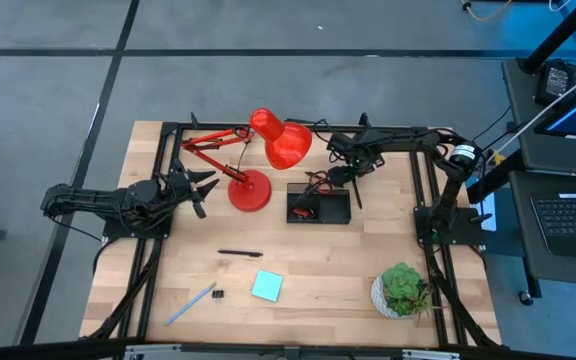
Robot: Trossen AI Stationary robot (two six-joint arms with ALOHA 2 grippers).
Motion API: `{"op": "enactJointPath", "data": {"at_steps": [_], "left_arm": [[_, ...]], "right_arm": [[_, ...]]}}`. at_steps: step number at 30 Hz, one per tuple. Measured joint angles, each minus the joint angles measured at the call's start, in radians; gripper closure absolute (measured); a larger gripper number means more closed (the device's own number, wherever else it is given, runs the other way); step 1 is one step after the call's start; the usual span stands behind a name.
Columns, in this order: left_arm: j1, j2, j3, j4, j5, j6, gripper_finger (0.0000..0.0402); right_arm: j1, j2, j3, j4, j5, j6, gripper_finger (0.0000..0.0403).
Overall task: Pick and place office supplies into organizer
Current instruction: Put the top right black pen into the black desk organizer
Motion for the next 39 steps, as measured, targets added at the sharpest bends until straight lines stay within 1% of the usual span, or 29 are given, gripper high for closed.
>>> {"op": "enactJointPath", "data": {"at_steps": [3, 9, 13, 20, 25, 33, 39], "left_arm": [[0.0, 0.0, 0.0, 0.0, 0.0, 0.0, 0.0284], [0.0, 0.0, 0.0, 0.0, 0.0, 0.0, 0.0284], [0.0, 0.0, 0.0, 0.0, 0.0, 0.0, 0.0284], [0.0, 0.0, 0.0, 0.0, 0.0, 0.0, 0.0284], [0.0, 0.0, 0.0, 0.0, 0.0, 0.0, 0.0284], [0.0, 0.0, 0.0, 0.0, 0.0, 0.0, 0.0284], [0.0, 0.0, 0.0, 0.0, 0.0, 0.0, 0.0284]], "right_arm": [[0.0, 0.001, 0.0, 0.005, -0.006, -0.016, 0.021], [0.001, 0.002, -0.002, 0.022, -0.023, -0.024, 0.0263], [0.002, 0.002, -0.002, 0.028, -0.024, -0.03, 0.0286], [0.002, 0.002, -0.002, 0.034, -0.024, -0.056, 0.0304], [0.002, 0.002, -0.003, 0.042, -0.024, -0.129, 0.0315], [0.003, 0.002, -0.003, 0.044, -0.023, -0.137, 0.0344], [0.002, 0.002, -0.003, 0.046, -0.02, -0.156, 0.0348]]}}
